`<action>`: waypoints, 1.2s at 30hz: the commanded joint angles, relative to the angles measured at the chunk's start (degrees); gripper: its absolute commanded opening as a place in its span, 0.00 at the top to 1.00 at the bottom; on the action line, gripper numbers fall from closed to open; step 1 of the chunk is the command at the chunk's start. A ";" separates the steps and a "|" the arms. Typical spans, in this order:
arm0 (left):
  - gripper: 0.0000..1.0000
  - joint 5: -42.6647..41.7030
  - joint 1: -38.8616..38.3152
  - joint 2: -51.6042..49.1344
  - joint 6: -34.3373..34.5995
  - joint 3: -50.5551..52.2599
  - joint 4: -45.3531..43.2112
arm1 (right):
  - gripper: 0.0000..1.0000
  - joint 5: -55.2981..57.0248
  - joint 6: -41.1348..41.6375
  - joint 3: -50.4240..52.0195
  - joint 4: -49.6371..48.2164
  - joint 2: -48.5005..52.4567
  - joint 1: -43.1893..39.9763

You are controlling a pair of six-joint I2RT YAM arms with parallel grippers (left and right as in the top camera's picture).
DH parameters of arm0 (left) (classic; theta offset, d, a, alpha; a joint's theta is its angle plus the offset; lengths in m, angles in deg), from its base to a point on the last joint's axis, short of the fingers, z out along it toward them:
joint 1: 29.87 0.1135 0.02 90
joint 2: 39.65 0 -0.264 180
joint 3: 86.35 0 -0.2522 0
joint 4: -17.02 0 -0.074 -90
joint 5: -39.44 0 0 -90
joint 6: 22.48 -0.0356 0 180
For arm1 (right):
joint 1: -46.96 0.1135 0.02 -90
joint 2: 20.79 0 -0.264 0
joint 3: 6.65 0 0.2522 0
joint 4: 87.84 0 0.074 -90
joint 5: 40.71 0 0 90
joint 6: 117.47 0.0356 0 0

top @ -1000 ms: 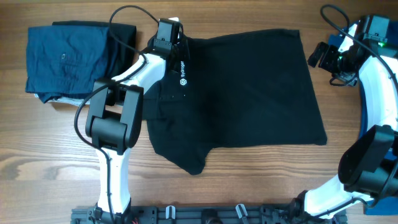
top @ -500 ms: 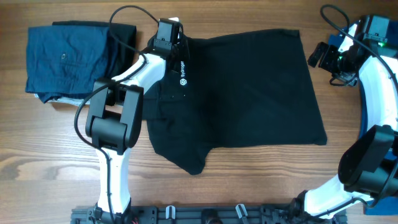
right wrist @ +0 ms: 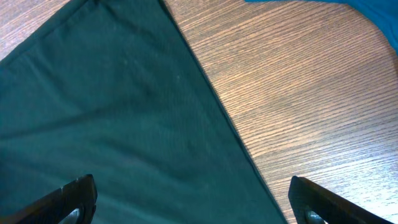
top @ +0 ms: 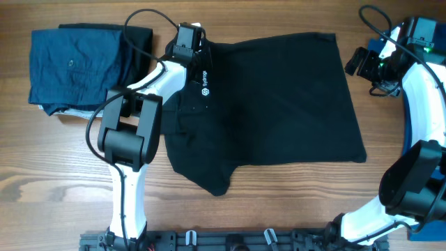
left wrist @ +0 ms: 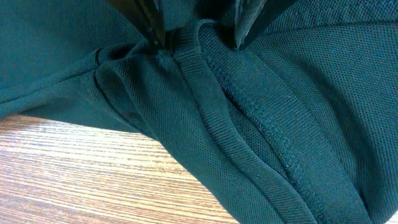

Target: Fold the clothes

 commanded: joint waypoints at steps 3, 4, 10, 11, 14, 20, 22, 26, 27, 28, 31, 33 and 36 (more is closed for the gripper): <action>0.66 -0.24 -0.13 -1.31 -0.33 -0.63 -0.04 | 0.00 0.33 -0.96 -0.48 -0.13 -0.42 -0.13; 0.68 -0.24 -0.13 -1.31 -0.33 -0.63 -0.04 | 0.00 0.33 -0.98 -0.48 -0.13 -0.42 -0.13; 0.75 -0.24 -0.13 -1.31 -0.33 -0.63 -0.09 | 0.00 0.33 -0.98 -0.48 -0.13 -0.42 -0.13; 0.75 -0.24 -0.13 -1.31 -0.33 -0.63 -0.20 | 0.00 0.33 -0.98 -0.48 -0.13 -0.42 -0.13; 0.77 -0.24 -0.13 -1.31 -0.33 -0.63 -0.74 | 0.00 0.33 -0.98 -0.48 -0.13 -0.42 -0.13; 0.81 -0.26 -0.13 -1.31 -0.33 -0.63 -1.40 | 0.00 0.33 -0.98 -0.48 -0.13 -0.42 -0.13; 0.81 -0.26 -0.11 -1.31 -0.33 -0.63 -1.46 | 0.00 0.33 -0.96 -0.48 -0.13 -0.42 -0.13; 0.83 -0.26 -0.13 -1.31 -0.31 -0.63 -1.51 | 0.00 0.33 -0.98 -0.48 -0.13 -0.42 -0.13; 0.84 -0.26 -0.13 -1.31 -0.31 -0.63 -1.51 | 0.00 0.33 -0.98 -0.48 -0.13 -0.42 -0.13; 0.84 -0.26 -0.13 -1.31 -0.31 -0.63 -1.51 | 0.00 0.33 -0.98 -0.48 -0.13 -0.42 -0.13; 0.90 -0.28 -0.13 -1.31 -0.31 -0.63 -1.57 | 0.00 0.33 -0.98 -0.48 -0.13 -0.42 -0.13; 0.92 -0.26 -0.11 -1.31 -0.33 -0.63 -1.62 | 0.00 0.33 -0.96 -0.48 -0.13 -0.42 -0.13; 0.96 -0.28 -0.11 -1.31 -0.33 -0.63 -1.62 | 0.00 0.33 -0.96 -0.48 -0.13 -0.42 -0.13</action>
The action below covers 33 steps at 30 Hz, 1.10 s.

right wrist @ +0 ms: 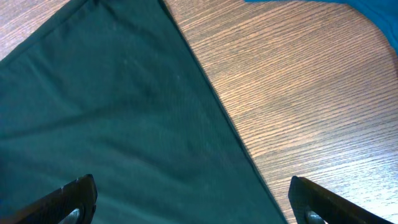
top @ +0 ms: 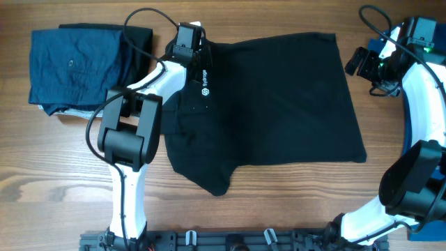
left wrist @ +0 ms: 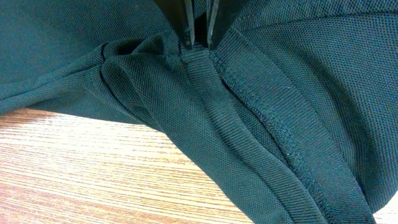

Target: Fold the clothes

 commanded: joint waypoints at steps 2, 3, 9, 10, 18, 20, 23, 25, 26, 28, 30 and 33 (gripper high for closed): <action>0.96 -0.28 -0.11 -1.31 -0.13 -0.63 -0.42 | 0.00 0.33 -0.96 -0.48 -0.13 -0.42 -0.13; 0.96 -0.28 -0.11 -1.31 -0.13 -0.63 -0.52 | 0.00 0.33 -0.98 -0.48 -0.13 -0.42 -0.13; 0.96 -0.31 0.00 -0.87 -0.15 -0.66 -3.91 | 0.00 0.33 -0.98 -0.48 -0.13 -0.42 -0.13; 0.96 -0.31 0.07 -0.59 -0.15 -0.66 -4.44 | 0.00 0.33 -0.96 -0.48 -0.13 -0.42 -0.13; 0.96 -0.50 0.26 -0.28 -0.13 -1.68 -8.04 | 0.00 0.33 -0.96 -0.48 -0.13 -0.42 -0.13; 0.96 -0.50 0.28 -0.28 -0.15 -1.70 -8.20 | 0.01 0.33 -0.98 -0.48 -0.13 -0.42 -0.13; 0.96 -0.50 0.26 -0.28 -0.13 -1.70 -7.56 | 0.00 0.33 -0.96 -0.48 -0.13 -0.42 -0.13; 0.85 -0.50 0.26 -0.28 -0.13 -1.70 -6.64 | 0.00 0.33 -0.98 -0.48 -0.13 -0.42 -0.13; 0.71 -0.50 0.26 -0.28 -0.13 -1.70 -6.14 | 0.00 0.33 -0.98 -0.48 -0.13 -0.42 -0.13; 0.54 -0.50 0.26 -0.28 -0.13 -1.70 -4.85 | 0.00 0.33 -0.96 -0.48 -0.13 -0.42 -0.13; 0.50 -0.50 0.26 -0.31 -0.13 -1.70 -3.65 | 0.00 0.33 -0.98 -0.48 -0.13 -0.42 -0.13; 0.49 -0.50 0.24 -0.33 -0.11 -1.64 -1.81 | 0.00 0.33 -0.96 -0.48 -0.13 -0.42 -0.13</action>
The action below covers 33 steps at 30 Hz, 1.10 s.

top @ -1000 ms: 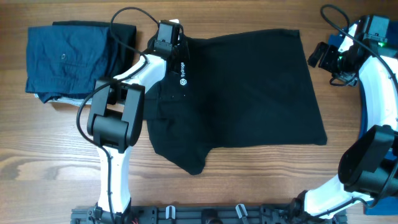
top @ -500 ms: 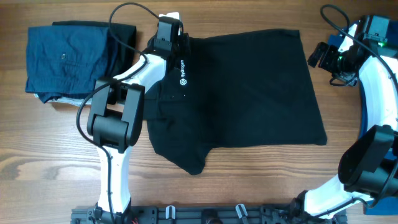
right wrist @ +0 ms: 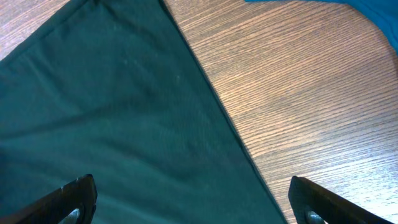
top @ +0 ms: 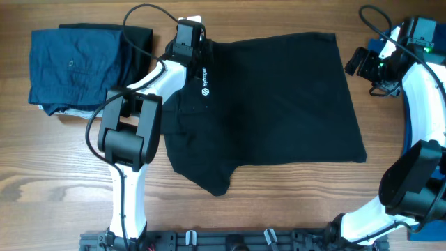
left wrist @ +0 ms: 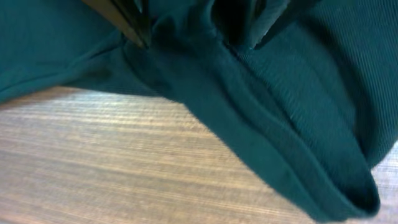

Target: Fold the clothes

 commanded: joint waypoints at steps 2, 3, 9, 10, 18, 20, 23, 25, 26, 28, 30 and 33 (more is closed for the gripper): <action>0.49 -0.50 0.13 -0.66 -0.15 -0.96 1.68 | 0.00 0.33 -0.98 -0.48 -0.13 -0.42 -0.13; 0.49 -0.48 0.09 -0.92 -0.17 -0.96 1.64 | 0.00 0.33 -0.98 -0.48 -0.13 -0.42 -0.13; 0.52 -0.50 0.09 -2.64 -0.15 -0.96 0.68 | 0.00 0.33 -0.98 -0.48 -0.13 -0.42 -0.13; 0.53 -0.52 0.09 -2.69 -0.15 -0.96 0.72 | 0.00 0.33 -0.98 -0.48 -0.13 -0.42 -0.13; 0.64 -1.99 0.09 -2.80 -0.15 -0.96 0.33 | 0.00 0.33 -0.96 -0.48 -0.13 -0.42 -0.13; 0.69 -1.99 0.09 -2.80 -0.15 -0.96 0.33 | 0.00 0.31 -0.96 -0.48 -0.13 -0.42 -0.13; 0.81 -1.99 0.04 -2.80 -0.15 -0.96 0.33 | 0.00 0.33 -0.98 -0.48 -0.13 -0.42 -0.13; 0.91 -1.99 0.04 -2.80 -0.15 -0.96 0.33 | 0.00 0.33 -1.01 -0.48 -0.13 -0.42 -0.13; 0.94 -1.99 0.04 -2.80 -0.15 -0.96 0.31 | 0.00 0.33 -0.96 -0.48 -0.13 -0.42 -0.13; 0.96 -1.99 0.04 -2.78 -0.15 -0.98 0.17 | 0.00 0.31 -0.98 -0.48 -0.13 -0.42 -0.13; 0.96 -1.99 0.04 -2.75 -0.17 -1.03 -0.37 | 0.00 0.33 -0.96 -0.48 -0.13 -0.42 -0.13; 0.96 -1.99 0.04 -2.08 -0.17 -1.42 -0.81 | 0.00 0.33 -0.98 -0.48 -0.13 -0.42 -0.13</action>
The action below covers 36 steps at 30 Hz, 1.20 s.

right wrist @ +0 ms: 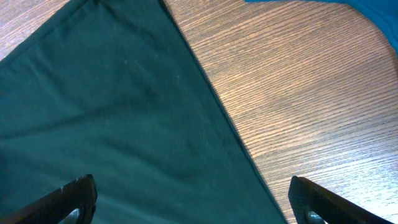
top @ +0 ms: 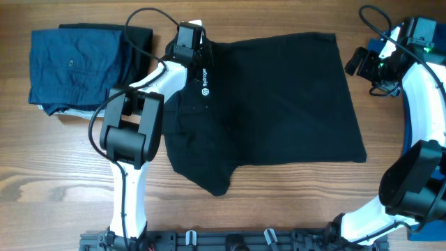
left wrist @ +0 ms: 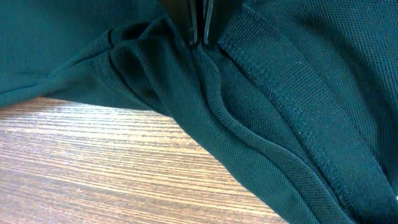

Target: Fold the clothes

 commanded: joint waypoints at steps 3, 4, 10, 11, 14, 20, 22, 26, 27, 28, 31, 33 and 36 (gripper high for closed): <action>0.96 -0.68 0.11 0.68 -0.15 -2.51 -0.66 | 0.00 0.33 -0.98 -0.48 -0.13 -0.42 -0.13; 0.96 -0.68 0.11 0.90 -0.15 -3.04 -0.66 | 0.00 0.33 -0.96 -0.48 -0.13 -0.42 -0.13; 0.96 -0.68 0.15 1.01 -0.15 -4.50 -2.97 | 0.00 0.33 -0.96 -0.48 -0.13 -0.42 -0.13; 0.96 -0.68 0.15 1.01 -0.15 -4.50 -3.54 | 0.00 0.33 -0.96 -0.48 -0.13 -0.42 -0.13; 0.96 -0.66 0.15 1.01 -0.17 -4.50 -7.72 | 0.00 0.33 -0.96 -0.48 -0.13 -0.42 -0.13; 0.96 -0.46 0.33 -0.66 -0.35 -4.50 -13.51 | 0.00 0.33 -0.98 -0.48 -0.13 -0.42 -0.13; 0.96 -0.46 0.37 -2.03 -0.33 -4.50 -15.74 | 0.00 0.33 -0.96 -0.48 -0.13 -0.42 -0.13; 0.96 -0.50 0.37 -4.68 -0.33 -4.50 -18.78 | 0.00 0.33 -0.96 -0.48 -0.13 -0.42 -0.13; 0.96 -0.50 0.37 -5.51 -0.33 -4.50 -19.98 | 0.00 0.33 -0.98 -0.48 -0.13 -0.42 -0.13; 0.96 -0.50 0.37 -6.14 -0.33 -4.50 -20.92 | 0.00 0.33 -0.96 -0.48 -0.13 -0.42 -0.13; 0.92 -0.48 0.37 -7.17 -0.33 -4.50 -22.49 | 0.00 0.31 -0.96 -0.48 -0.13 -0.42 -0.13; 0.69 -0.44 0.50 -7.17 -0.37 -4.50 -22.73 | 0.00 0.33 -0.98 -0.48 -0.13 -0.42 -0.13; 0.28 -0.70 1.16 -6.82 -0.37 -5.38 -24.00 | 0.00 0.33 -0.98 -0.48 -0.13 -0.42 -0.13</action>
